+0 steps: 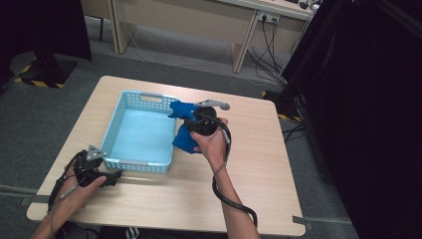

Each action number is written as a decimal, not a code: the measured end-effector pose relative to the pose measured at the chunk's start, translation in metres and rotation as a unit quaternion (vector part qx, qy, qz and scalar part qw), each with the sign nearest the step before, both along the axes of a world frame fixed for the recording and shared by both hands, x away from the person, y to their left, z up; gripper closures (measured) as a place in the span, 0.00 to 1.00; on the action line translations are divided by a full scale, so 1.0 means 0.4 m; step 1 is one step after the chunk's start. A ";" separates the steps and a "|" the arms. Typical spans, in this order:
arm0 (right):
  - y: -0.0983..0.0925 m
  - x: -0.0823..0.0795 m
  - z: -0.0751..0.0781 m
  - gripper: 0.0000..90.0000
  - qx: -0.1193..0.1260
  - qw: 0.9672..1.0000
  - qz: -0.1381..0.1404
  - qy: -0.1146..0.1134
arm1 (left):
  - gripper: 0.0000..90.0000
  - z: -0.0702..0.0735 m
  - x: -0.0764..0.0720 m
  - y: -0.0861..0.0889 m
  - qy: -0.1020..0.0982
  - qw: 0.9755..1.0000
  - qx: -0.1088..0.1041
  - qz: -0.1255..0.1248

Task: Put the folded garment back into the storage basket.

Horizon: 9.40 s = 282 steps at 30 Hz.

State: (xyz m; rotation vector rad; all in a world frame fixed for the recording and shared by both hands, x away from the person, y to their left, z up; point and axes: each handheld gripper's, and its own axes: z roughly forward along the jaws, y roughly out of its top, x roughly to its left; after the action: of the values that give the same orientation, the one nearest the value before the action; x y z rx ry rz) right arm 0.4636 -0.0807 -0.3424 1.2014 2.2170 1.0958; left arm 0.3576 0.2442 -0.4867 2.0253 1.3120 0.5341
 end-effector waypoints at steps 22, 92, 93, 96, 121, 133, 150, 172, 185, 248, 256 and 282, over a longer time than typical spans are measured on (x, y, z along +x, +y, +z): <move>0.164 0.024 0.019 0.74 -0.012 0.999 0.036 0.007 | 0.00 0.000 0.000 0.000 0.000 1.000 0.000 0.000; 0.388 0.128 -0.182 0.45 -0.048 0.993 0.023 0.104 | 0.00 0.000 -0.001 -0.001 0.000 1.000 0.000 -0.003; 0.387 0.128 -0.180 0.44 -0.049 0.993 0.024 0.103 | 0.00 0.000 -0.001 -0.001 0.000 1.000 -0.001 -0.003; 0.386 0.127 -0.177 0.41 -0.049 0.993 0.027 0.105 | 0.00 0.000 -0.001 -0.001 0.000 1.000 -0.001 -0.003; 0.359 0.111 -0.136 0.11 -0.027 0.995 0.044 0.089 | 0.00 0.000 -0.001 -0.001 0.000 1.000 -0.001 -0.003; 0.332 0.097 -0.105 0.03 0.001 0.995 0.062 0.073 | 0.00 -0.001 0.000 -0.001 -0.001 1.000 -0.001 -0.003; 0.299 0.070 -0.059 0.04 0.013 0.995 0.079 0.053 | 0.00 -0.001 0.000 -0.001 -0.001 1.000 -0.001 -0.003; 0.247 0.039 -0.029 0.05 0.017 0.995 0.094 0.041 | 0.00 0.000 0.000 -0.001 -0.001 1.000 -0.001 -0.003; 0.200 0.026 -0.027 0.05 0.024 0.994 0.098 0.036 | 0.00 0.000 0.000 -0.001 0.000 1.000 0.000 -0.003; -0.106 -0.040 -0.120 0.05 0.031 0.997 0.058 0.039 | 0.00 -0.001 0.002 -0.001 -0.001 1.000 0.000 0.000; -0.131 -0.043 -0.144 0.05 0.032 0.997 0.051 0.041 | 0.00 -0.001 0.002 -0.001 -0.001 1.000 0.000 0.000; -0.171 -0.069 -0.203 0.06 0.039 0.997 0.051 0.052 | 0.00 0.000 0.002 0.000 -0.001 1.000 0.001 -0.001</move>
State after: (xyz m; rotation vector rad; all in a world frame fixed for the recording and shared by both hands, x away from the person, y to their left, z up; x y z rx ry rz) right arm 0.4358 -0.1492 -0.4237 1.2158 2.3565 1.1953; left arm 0.3586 0.2441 -0.4868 2.0277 1.3089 0.5361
